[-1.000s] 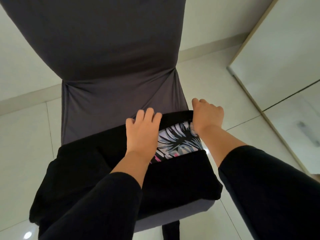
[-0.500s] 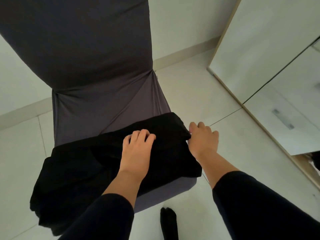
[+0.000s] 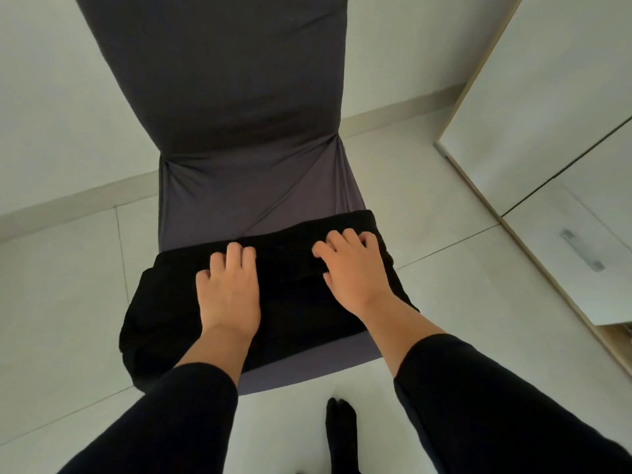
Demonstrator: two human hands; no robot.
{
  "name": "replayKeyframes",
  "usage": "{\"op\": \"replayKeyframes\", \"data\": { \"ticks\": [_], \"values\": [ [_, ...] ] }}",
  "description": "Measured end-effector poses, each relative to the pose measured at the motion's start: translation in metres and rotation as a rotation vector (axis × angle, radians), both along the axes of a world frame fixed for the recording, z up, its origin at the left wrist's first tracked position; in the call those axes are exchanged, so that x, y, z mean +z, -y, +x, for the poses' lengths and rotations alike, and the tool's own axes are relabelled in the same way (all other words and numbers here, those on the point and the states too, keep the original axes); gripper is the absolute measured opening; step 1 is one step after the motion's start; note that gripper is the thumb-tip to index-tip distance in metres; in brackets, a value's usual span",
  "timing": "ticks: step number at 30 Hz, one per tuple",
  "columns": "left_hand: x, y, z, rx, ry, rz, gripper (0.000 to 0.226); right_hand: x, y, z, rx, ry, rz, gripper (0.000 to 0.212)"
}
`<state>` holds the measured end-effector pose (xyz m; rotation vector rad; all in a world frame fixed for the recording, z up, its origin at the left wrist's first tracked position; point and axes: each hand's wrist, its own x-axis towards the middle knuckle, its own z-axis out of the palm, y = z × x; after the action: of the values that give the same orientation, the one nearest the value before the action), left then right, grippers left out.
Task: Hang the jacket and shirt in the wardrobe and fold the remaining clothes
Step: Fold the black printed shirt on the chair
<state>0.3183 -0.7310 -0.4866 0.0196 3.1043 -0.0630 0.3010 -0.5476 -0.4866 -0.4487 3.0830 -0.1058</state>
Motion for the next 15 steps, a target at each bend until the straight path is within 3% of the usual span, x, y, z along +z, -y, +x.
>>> {"op": "replayKeyframes", "data": {
  "ticks": [4, 7, 12, 15],
  "values": [
    [-0.004, 0.023, 0.012, 0.036, -0.088, 0.223, 0.044, -0.008, 0.036, 0.004, 0.084, -0.031, -0.009, 0.048],
    [-0.007, 0.045, 0.026, 0.049, -0.059, 0.235, 0.040, -0.012, 0.053, 0.005, 0.084, -0.092, -0.007, 0.056],
    [-0.010, 0.075, 0.037, 0.097, -0.006, 0.304, 0.042, -0.013, 0.073, 0.002, 0.056, -0.192, -0.027, 0.049],
    [-0.009, 0.082, 0.041, 0.098, -0.070, 0.297, 0.022, -0.015, 0.083, 0.004, 0.120, -0.195, -0.020, 0.036]
  ]
}}
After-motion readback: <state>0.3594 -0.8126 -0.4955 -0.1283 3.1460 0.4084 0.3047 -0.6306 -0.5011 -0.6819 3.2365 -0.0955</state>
